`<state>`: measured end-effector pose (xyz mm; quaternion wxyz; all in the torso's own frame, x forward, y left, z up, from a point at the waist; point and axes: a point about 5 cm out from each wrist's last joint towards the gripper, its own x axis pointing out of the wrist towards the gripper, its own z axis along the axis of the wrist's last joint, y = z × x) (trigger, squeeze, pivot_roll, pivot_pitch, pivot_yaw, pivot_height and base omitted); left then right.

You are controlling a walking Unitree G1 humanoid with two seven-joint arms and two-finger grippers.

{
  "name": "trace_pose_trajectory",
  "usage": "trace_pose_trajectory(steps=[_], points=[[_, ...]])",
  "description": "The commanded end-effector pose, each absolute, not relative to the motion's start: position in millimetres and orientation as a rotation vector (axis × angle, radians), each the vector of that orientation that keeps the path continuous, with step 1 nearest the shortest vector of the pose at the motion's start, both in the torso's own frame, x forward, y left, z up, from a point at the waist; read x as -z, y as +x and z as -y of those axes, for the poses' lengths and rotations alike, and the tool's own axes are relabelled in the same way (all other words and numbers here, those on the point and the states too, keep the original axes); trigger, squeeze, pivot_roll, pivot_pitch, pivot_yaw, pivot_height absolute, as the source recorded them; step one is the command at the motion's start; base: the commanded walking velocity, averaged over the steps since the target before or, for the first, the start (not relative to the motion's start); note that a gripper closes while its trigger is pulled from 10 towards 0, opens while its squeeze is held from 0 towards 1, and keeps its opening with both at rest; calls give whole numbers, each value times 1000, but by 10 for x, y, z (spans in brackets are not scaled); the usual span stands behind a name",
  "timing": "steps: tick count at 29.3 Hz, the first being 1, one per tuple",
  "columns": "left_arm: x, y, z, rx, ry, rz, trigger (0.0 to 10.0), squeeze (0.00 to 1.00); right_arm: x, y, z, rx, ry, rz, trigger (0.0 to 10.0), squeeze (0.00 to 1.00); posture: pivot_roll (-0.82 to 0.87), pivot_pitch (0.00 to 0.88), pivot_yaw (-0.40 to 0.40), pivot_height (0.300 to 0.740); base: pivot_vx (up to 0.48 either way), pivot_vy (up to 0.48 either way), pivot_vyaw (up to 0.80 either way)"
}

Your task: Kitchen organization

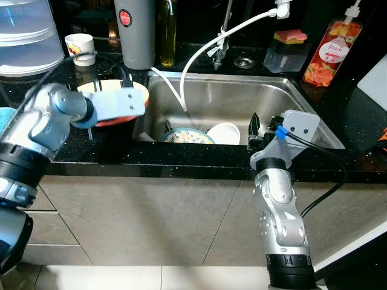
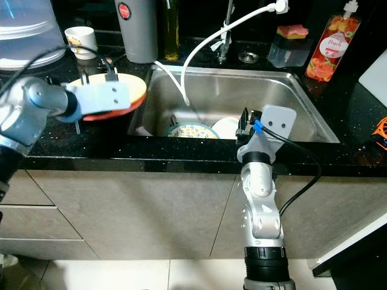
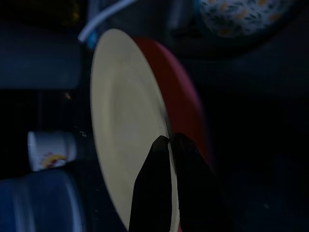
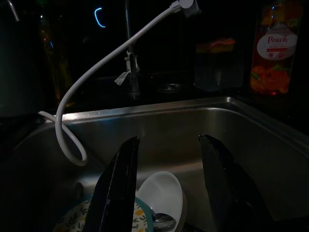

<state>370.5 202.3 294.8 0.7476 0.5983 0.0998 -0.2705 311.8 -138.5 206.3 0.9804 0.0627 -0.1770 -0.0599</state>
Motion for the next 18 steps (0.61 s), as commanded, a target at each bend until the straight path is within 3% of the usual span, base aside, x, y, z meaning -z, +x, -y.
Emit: trace_pose_trajectory(steps=[1,2,7,14,18], points=[[-3053,3696,-1968,582,1334,-163,2745,0,-2073,3131,1376,115,125,351,10000,0,249,35,-44,740,0,0,0],[-3096,3691,-1927,578,1342,-122,10000,0,-2073,3133,1372,114,126,351,10000,0,249,35,-44,740,0,0,0],[-3157,3695,-1853,560,1360,-40,10000,0,-2074,3138,1368,112,127,351,10000,0,251,36,-46,740,0,0,0],[-3294,3779,-1643,410,1513,282,10000,0,-2071,3141,1370,115,128,350,10000,0,251,36,-46,740,0,0,0],[-3374,3739,-1478,423,1536,439,10000,0,-2070,3144,1369,114,128,349,10000,0,255,35,-46,740,0,0,0]])
